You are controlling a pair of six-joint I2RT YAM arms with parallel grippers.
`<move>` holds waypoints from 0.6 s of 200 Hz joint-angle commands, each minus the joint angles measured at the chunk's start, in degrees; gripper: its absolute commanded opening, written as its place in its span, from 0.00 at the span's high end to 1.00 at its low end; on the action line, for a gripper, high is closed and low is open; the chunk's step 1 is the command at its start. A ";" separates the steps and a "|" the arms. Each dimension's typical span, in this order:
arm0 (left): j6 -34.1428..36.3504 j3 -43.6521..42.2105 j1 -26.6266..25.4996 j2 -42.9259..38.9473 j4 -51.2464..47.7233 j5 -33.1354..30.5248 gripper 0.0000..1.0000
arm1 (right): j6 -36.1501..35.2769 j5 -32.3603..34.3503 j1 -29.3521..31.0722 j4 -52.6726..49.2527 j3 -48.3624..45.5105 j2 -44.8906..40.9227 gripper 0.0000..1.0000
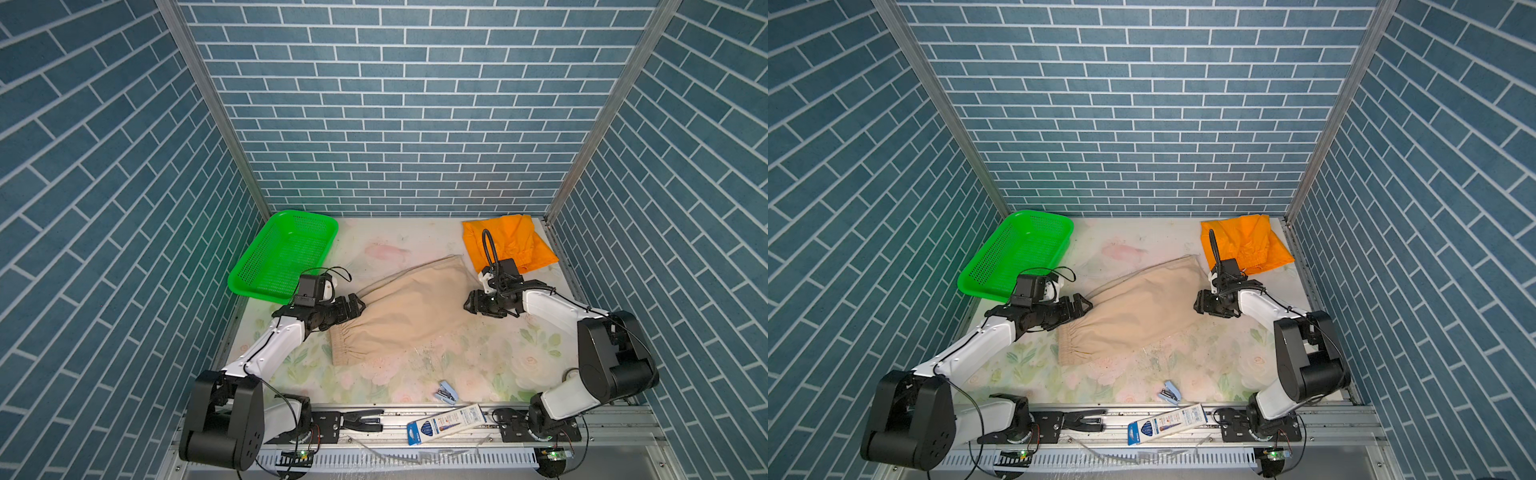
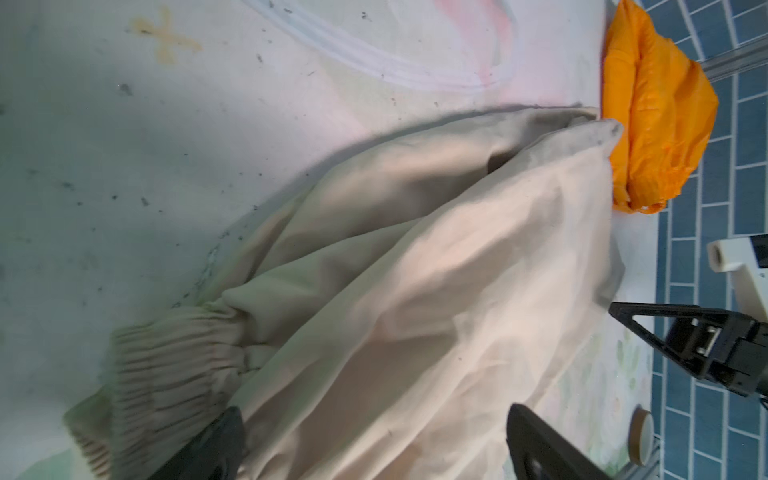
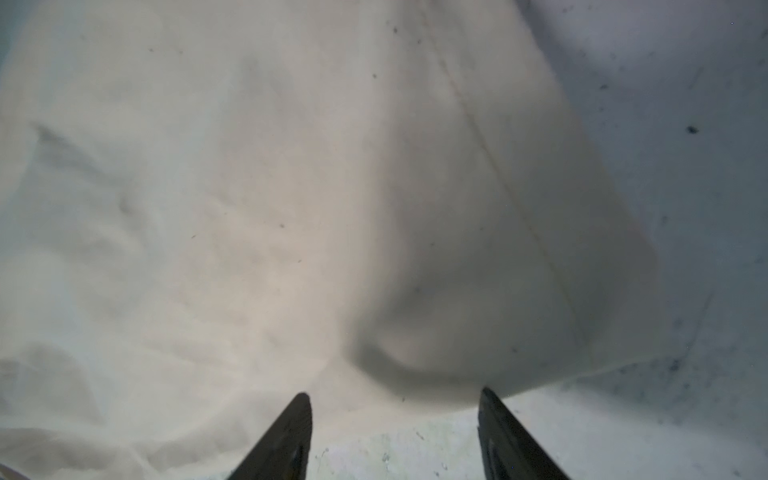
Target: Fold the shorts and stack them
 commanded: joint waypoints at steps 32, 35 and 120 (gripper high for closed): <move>-0.14 -5.66 -0.01 3.06 5.48 -6.15 0.00 | 2.26 2.19 -0.82 1.02 -0.12 4.36 0.35; -0.16 -5.68 -0.01 3.18 5.62 -6.14 0.00 | 2.20 2.17 -0.86 0.92 -0.08 4.35 0.35; 1.89 8.33 2.16 -7.97 -16.74 -15.30 0.00 | -12.24 3.44 5.22 -5.91 5.95 -11.31 0.35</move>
